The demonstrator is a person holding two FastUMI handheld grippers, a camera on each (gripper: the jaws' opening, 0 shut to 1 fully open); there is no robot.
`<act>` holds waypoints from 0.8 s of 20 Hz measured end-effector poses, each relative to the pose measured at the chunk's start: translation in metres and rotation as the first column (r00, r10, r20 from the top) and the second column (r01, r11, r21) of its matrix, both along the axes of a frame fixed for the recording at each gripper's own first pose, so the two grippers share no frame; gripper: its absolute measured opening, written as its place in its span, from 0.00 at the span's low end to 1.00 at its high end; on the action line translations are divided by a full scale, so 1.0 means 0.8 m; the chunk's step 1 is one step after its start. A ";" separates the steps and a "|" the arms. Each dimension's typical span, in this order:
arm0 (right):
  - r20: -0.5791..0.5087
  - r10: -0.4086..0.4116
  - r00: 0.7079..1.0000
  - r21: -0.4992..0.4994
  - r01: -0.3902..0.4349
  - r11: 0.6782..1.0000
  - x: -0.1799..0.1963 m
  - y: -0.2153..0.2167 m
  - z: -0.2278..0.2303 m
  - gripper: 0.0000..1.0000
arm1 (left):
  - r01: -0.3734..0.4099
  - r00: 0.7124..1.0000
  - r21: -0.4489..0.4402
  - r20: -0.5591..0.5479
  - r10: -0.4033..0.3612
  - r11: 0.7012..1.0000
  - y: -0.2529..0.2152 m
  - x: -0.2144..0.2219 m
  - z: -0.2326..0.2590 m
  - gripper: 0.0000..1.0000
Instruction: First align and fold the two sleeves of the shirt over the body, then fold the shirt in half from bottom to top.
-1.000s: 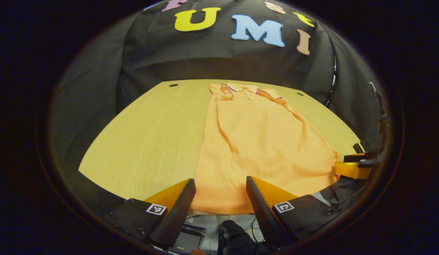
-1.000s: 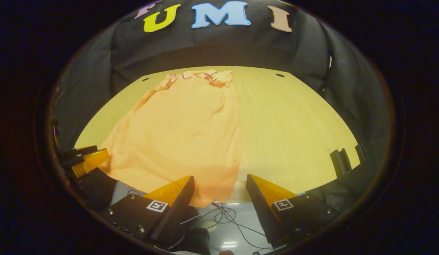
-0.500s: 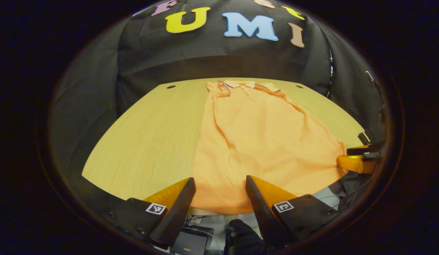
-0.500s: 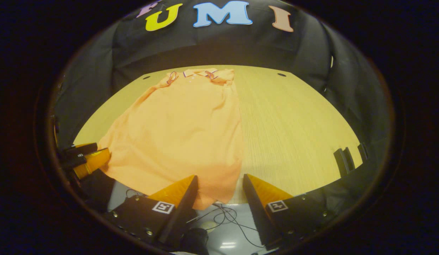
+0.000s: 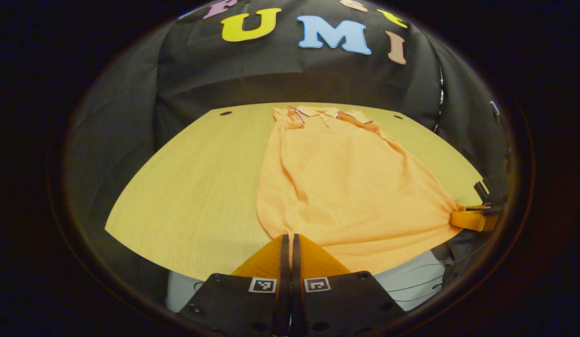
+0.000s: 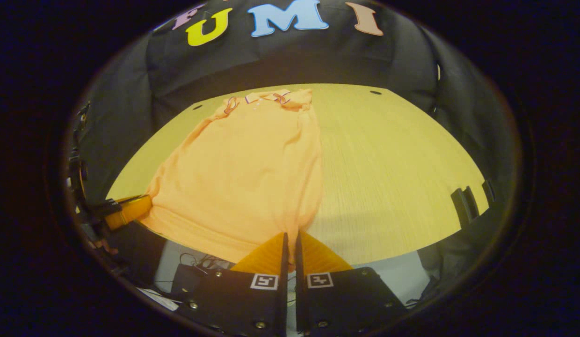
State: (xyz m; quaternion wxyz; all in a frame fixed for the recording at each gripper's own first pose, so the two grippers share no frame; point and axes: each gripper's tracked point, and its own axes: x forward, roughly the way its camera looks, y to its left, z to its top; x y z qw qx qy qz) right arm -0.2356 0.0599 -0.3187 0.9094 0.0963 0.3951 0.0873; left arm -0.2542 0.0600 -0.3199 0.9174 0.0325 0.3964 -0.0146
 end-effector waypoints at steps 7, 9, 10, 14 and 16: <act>0.045 0.002 0.999 0.053 -0.005 0.999 0.015 -0.008 0.048 0.01 | -0.035 0.999 -0.016 0.022 0.036 0.999 -0.001 0.018 0.039 0.07; 0.091 0.001 0.996 0.052 -0.006 0.999 0.028 -0.013 0.078 0.01 | -0.043 0.997 -0.035 0.057 0.045 0.998 -0.003 0.038 0.063 0.07; 0.113 -0.003 0.994 0.054 -0.003 0.999 0.037 -0.015 0.093 0.01 | -0.043 0.996 -0.044 0.077 0.046 0.998 -0.005 0.048 0.077 0.07; 0.190 -0.020 0.982 0.053 0.010 0.999 0.081 -0.025 0.151 0.01 | -0.025 0.988 -0.060 0.152 0.034 0.998 -0.015 0.099 0.124 0.07; 0.225 -0.029 0.974 0.047 0.019 0.999 0.106 -0.028 0.174 0.01 | -0.015 0.983 -0.077 0.184 0.029 0.997 -0.020 0.126 0.145 0.07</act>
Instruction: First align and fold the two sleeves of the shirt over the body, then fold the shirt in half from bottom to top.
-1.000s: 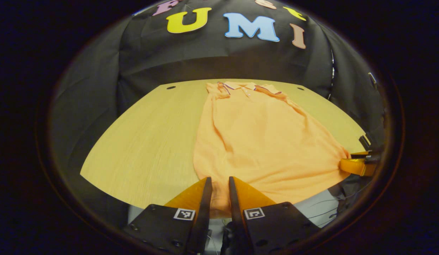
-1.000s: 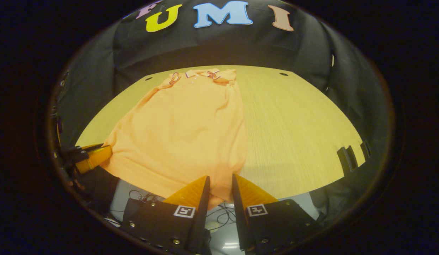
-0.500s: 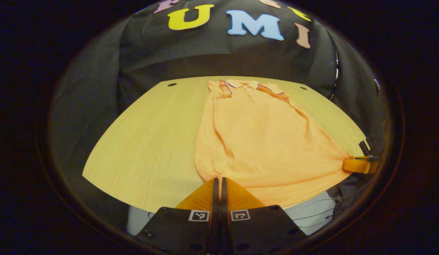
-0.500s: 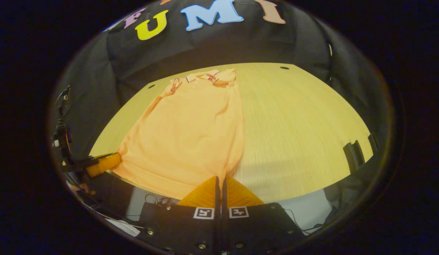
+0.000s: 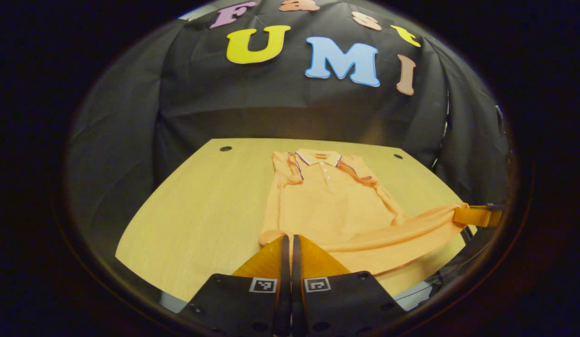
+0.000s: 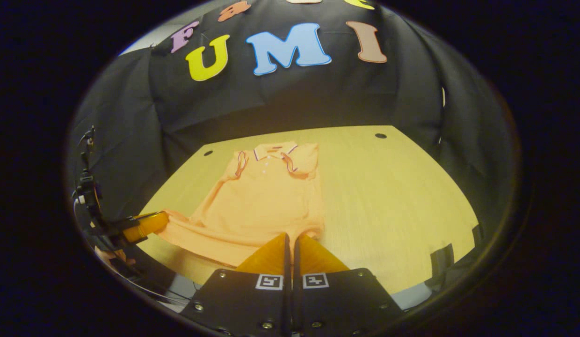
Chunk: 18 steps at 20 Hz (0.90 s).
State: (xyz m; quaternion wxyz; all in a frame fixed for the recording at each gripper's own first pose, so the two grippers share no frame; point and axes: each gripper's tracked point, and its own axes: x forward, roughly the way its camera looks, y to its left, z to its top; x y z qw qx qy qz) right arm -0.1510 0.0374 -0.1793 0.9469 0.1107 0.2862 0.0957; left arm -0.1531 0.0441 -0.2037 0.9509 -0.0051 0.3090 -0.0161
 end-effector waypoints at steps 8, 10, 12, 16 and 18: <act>0.087 -0.038 0.995 -0.028 0.040 0.999 0.100 -0.004 0.062 0.01 | 0.007 0.996 -0.070 0.086 -0.001 0.997 -0.003 0.112 0.035 0.07; 0.094 -0.051 0.994 -0.027 0.053 0.998 0.123 -0.002 0.071 0.01 | 0.010 0.995 -0.083 0.097 -0.002 0.996 0.003 0.139 0.039 0.07; 0.090 -0.065 0.994 -0.027 0.068 0.997 0.148 0.001 0.077 0.01 | 0.015 0.995 -0.096 0.100 -0.005 0.995 0.005 0.165 0.040 0.07; 0.097 -0.102 0.990 -0.064 0.109 0.992 0.194 0.005 0.089 0.01 | 0.063 0.993 -0.124 0.107 -0.050 0.990 0.006 0.222 0.044 0.07; 0.095 -0.125 0.988 -0.080 0.132 0.988 0.217 0.008 0.096 0.01 | 0.094 0.991 -0.125 0.108 -0.081 0.988 0.005 0.253 0.041 0.07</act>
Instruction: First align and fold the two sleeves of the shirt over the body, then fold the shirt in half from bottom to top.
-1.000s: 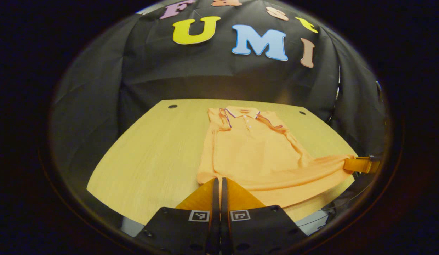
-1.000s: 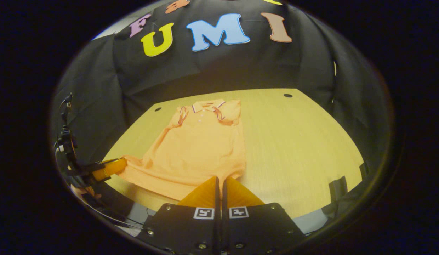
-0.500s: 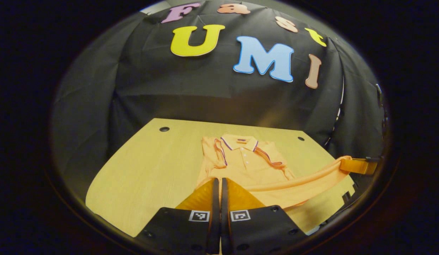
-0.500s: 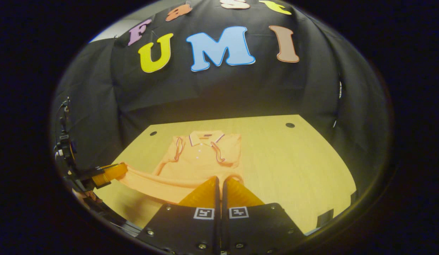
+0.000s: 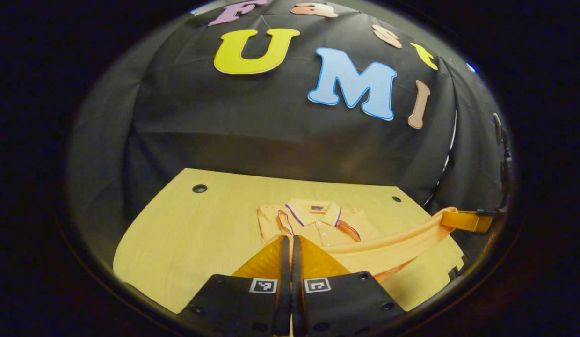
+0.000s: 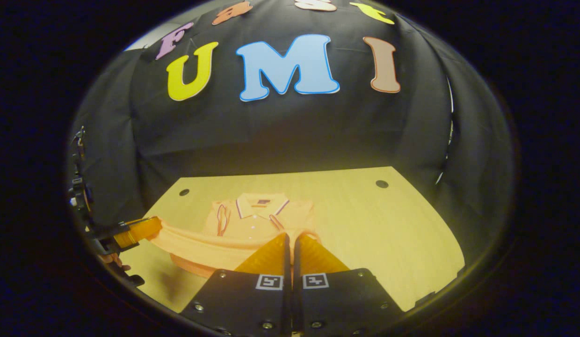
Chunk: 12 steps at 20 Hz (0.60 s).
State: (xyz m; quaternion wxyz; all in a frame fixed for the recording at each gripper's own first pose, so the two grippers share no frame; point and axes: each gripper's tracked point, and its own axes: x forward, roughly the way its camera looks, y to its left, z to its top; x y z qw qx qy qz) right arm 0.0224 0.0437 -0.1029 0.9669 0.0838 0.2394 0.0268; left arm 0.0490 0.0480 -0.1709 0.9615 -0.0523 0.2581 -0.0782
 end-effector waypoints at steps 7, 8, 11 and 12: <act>-0.011 -0.014 1.000 -0.079 0.013 0.997 0.089 0.011 0.010 0.01 | 0.039 0.999 -0.013 0.032 -0.038 0.999 0.001 0.111 -0.002 0.08; -0.015 -0.013 1.000 -0.087 0.012 0.996 0.104 0.011 0.008 0.01 | 0.042 0.998 -0.005 0.037 -0.041 0.999 0.000 0.126 -0.004 0.07; -0.027 -0.012 1.000 -0.098 0.009 0.995 0.142 0.010 0.002 0.01 | 0.051 0.997 0.033 0.054 -0.052 0.998 -0.001 0.160 -0.014 0.07; -0.029 -0.011 1.000 -0.096 0.008 0.995 0.155 0.010 -0.001 0.01 | 0.051 0.997 0.049 0.062 -0.054 0.998 -0.001 0.169 -0.018 0.07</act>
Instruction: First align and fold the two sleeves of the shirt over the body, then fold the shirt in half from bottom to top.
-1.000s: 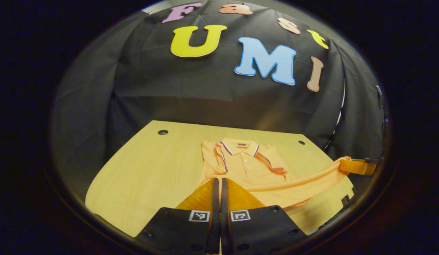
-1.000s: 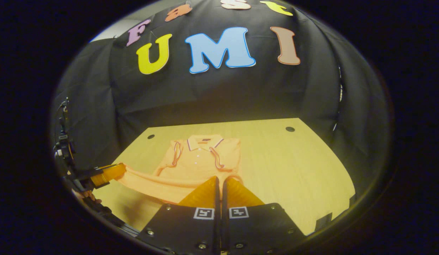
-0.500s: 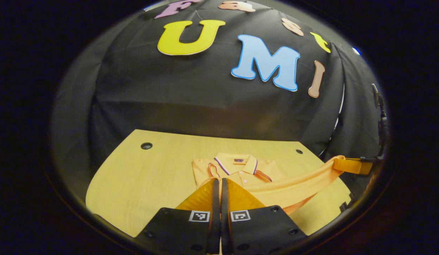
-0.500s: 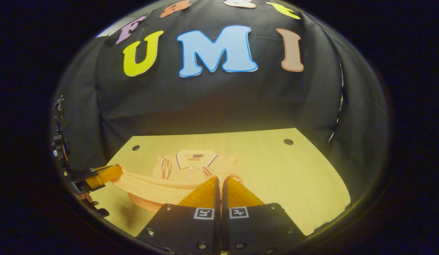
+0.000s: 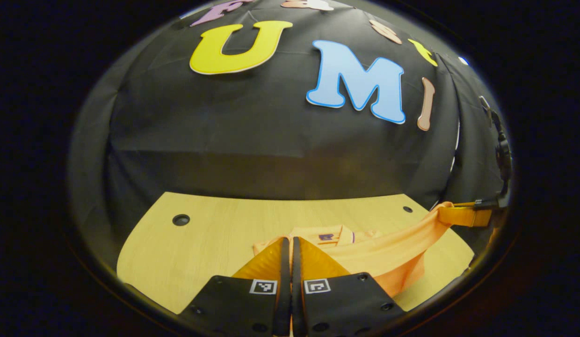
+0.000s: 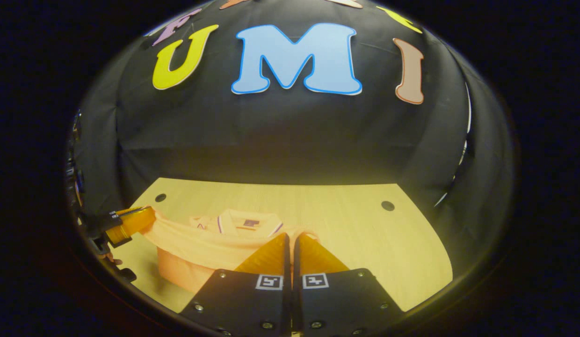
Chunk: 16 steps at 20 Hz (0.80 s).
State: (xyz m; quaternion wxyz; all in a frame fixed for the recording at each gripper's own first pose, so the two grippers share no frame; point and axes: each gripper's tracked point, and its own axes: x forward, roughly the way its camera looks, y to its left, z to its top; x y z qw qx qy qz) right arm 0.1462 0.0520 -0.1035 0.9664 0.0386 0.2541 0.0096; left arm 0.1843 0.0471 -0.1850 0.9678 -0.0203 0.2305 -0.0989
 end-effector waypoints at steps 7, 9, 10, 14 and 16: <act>0.008 -0.022 1.000 0.011 0.022 1.000 0.074 -0.006 -0.034 0.01 | -0.031 0.997 0.039 0.070 0.028 0.999 -0.003 0.058 -0.030 0.07; -0.001 -0.023 1.000 0.002 0.023 1.000 0.087 -0.006 -0.051 0.01 | -0.043 0.997 0.047 0.071 0.040 0.998 -0.002 0.069 -0.043 0.07; -0.001 -0.023 1.000 -0.008 0.023 1.000 0.093 -0.008 -0.058 0.01 | -0.050 0.996 0.046 0.074 0.047 0.998 -0.001 0.072 -0.048 0.07; -0.009 -0.024 1.000 -0.037 0.023 0.999 0.113 -0.006 -0.084 0.01 | -0.077 0.995 0.068 0.073 0.072 0.995 0.007 0.086 -0.068 0.07; -0.017 -0.021 1.000 -0.053 0.020 0.998 0.120 -0.001 -0.097 0.01 | -0.078 0.996 0.082 0.058 0.074 0.994 0.009 0.089 -0.083 0.07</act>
